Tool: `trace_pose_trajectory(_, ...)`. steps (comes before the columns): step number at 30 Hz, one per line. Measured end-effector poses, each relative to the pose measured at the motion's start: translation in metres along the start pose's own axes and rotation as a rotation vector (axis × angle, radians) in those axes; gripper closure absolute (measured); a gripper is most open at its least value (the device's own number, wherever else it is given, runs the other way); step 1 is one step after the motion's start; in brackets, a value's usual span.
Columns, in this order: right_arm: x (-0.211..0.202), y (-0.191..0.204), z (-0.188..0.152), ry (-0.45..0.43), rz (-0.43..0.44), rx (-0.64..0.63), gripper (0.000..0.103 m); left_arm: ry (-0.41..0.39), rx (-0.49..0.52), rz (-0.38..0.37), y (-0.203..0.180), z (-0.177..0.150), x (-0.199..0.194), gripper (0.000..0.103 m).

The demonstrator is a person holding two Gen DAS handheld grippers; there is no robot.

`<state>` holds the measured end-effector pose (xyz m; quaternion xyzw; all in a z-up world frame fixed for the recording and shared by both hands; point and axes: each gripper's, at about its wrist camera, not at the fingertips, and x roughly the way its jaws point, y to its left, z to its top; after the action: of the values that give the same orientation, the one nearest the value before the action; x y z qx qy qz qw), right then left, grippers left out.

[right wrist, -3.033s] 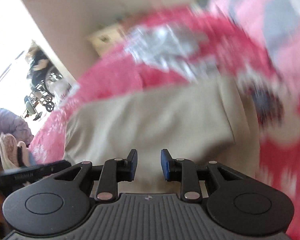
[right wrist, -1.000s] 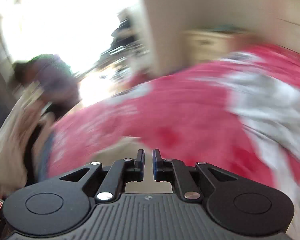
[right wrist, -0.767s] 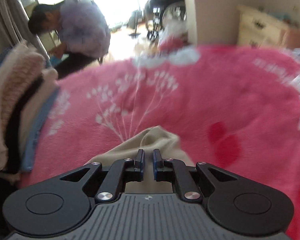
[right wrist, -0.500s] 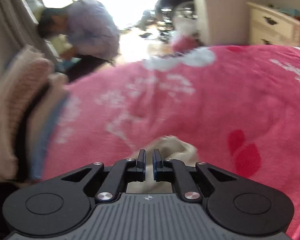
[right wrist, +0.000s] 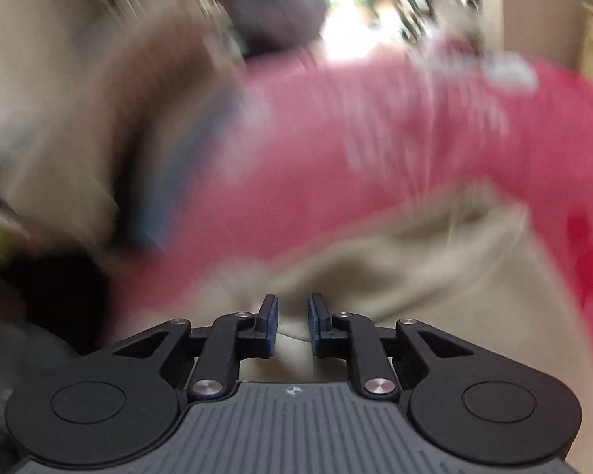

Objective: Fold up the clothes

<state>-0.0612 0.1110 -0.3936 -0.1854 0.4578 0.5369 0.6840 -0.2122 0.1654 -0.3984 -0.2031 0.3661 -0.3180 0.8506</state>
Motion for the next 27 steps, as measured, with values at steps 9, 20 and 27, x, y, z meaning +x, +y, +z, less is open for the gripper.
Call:
trace_pose_trajectory(9,-0.265,0.040,-0.072,-0.498,-0.319,0.426,0.082,-0.131,-0.122,0.006,0.017,0.005,-0.030,0.057)
trace_pose_trajectory(20,-0.225,0.096,-0.185,-0.407,-0.474,1.035,0.082,0.067,0.123,0.146,-0.020,0.033,0.013,0.057)
trace_pose_trajectory(27,-0.161,0.088,-0.233,-0.381,-0.534,1.244,0.081,0.228,0.305,0.349,-0.045,0.030,0.038,0.056)
